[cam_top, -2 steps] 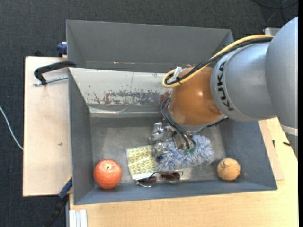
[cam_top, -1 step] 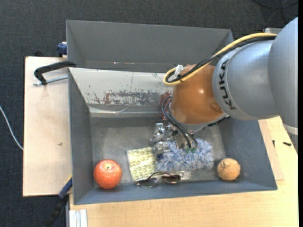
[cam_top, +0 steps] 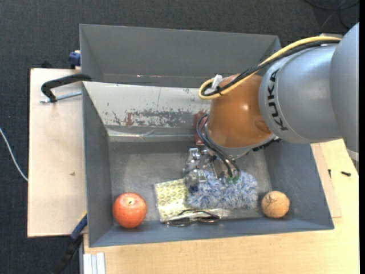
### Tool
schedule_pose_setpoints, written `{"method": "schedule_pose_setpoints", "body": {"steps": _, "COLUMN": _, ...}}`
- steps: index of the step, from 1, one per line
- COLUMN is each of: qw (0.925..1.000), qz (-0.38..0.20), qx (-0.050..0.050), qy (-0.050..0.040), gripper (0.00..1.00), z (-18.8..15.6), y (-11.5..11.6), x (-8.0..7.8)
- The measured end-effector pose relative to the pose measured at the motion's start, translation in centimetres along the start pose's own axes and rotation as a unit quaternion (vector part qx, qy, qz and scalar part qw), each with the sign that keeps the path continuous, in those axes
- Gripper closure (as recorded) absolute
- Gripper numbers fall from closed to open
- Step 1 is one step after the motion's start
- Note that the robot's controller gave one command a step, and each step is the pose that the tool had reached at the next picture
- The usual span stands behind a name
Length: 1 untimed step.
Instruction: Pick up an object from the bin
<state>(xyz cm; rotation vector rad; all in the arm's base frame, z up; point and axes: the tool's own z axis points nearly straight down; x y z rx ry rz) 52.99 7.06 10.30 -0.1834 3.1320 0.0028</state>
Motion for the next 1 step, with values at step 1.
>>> {"method": "schedule_pose_setpoints", "body": {"steps": 1, "qw": 1.0000, "qz": 0.000, "qx": 0.000, "qy": 0.0016, "gripper": 1.00, "z": -1.66, "y": 0.02, "x": 0.01}}
